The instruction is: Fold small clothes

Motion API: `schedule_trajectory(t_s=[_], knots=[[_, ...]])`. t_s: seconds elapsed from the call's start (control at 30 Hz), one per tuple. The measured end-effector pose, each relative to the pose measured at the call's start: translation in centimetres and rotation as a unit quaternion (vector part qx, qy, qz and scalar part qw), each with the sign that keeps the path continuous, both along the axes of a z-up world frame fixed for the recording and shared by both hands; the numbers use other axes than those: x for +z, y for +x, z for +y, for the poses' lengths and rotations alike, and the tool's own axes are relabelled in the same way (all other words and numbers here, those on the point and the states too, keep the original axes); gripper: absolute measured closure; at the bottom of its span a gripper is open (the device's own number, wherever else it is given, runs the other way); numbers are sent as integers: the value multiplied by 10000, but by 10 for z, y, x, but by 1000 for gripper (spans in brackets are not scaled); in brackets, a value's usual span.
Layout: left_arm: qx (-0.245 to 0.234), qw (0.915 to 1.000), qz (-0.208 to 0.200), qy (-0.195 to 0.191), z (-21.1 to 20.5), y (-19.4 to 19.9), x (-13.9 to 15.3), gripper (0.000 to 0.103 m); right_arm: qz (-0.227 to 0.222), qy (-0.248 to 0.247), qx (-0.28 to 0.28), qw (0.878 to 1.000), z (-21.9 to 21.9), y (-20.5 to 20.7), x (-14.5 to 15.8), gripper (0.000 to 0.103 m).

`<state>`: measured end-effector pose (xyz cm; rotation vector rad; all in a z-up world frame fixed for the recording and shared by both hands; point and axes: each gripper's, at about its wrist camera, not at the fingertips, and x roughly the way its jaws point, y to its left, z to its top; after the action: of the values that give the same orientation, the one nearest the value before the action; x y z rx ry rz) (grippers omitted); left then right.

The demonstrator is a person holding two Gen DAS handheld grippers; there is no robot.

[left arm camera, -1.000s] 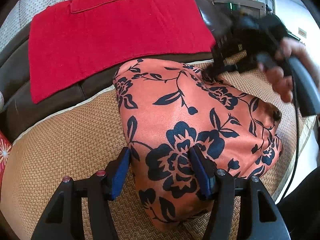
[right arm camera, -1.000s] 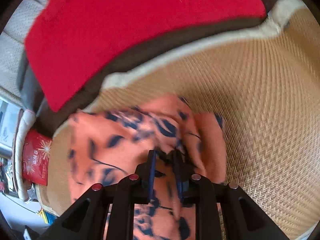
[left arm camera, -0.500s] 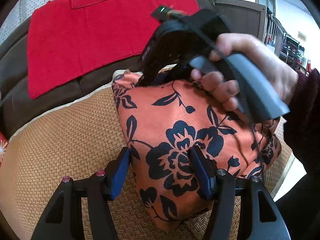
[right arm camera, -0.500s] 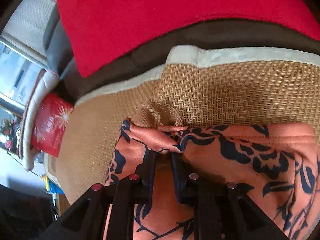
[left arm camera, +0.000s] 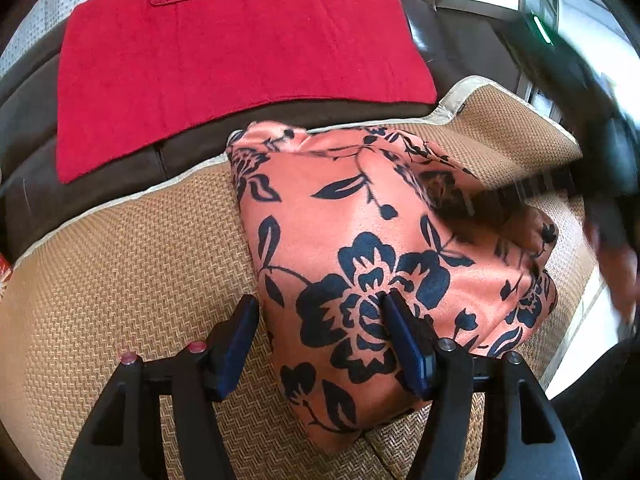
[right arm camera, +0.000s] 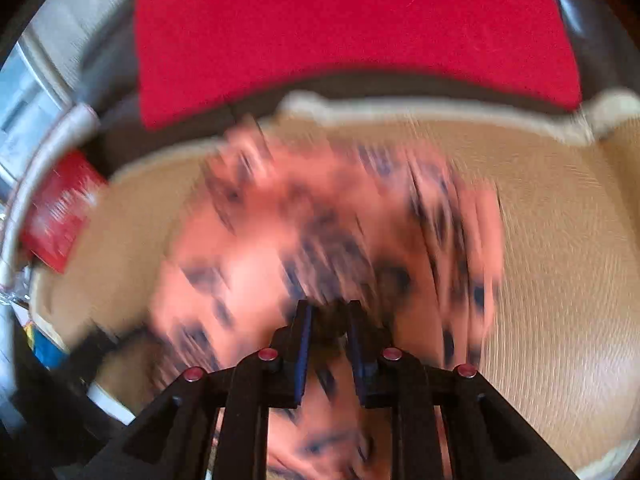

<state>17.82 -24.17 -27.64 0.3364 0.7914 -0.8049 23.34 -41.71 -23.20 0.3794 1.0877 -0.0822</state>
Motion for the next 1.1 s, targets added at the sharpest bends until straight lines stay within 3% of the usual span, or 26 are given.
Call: schedule_trajectory(t_s=[0.03, 0.17, 0.43, 0.63, 0.73, 0.8, 0.83, 0.9, 1.0, 1.1], knots=[[-16, 10000, 8, 8, 1, 0, 0, 36, -104, 227, -80, 9997, -2, -15, -11, 83], [-86, 9998, 182, -15, 5, 7, 2, 36, -299, 245, 42, 9992, 3, -47, -13, 83], [250, 9970, 452, -585, 22, 38, 15, 34, -427, 698, -23, 9966, 4, -85, -27, 83], [82, 9984, 471, -291, 4, 29, 4, 27, -555, 1016, -43, 9933, -11, -82, -25, 83], [86, 9978, 559, -356, 9, 33, 5, 23, -1263, 1590, -459, 9781, -43, -106, 6, 82], [157, 9964, 690, -460, 13, 41, 5, 23, -1743, 1988, -968, 9595, -72, -123, 13, 52], [240, 9949, 803, -553, 18, 44, 6, 23, -1855, 2150, -1213, 9511, -83, -130, 13, 11], [308, 9923, 959, -721, 23, 52, 8, 23, -2036, 2367, -1865, 9315, -107, -147, 7, 6], [315, 9878, 1199, -947, 29, 52, 17, 22, -1934, 2852, -2067, 9157, -128, -151, -7, 7], [349, 9852, 1334, -1019, 25, 51, 18, 22, -1644, 3101, -2091, 9127, -137, -148, -24, 7]])
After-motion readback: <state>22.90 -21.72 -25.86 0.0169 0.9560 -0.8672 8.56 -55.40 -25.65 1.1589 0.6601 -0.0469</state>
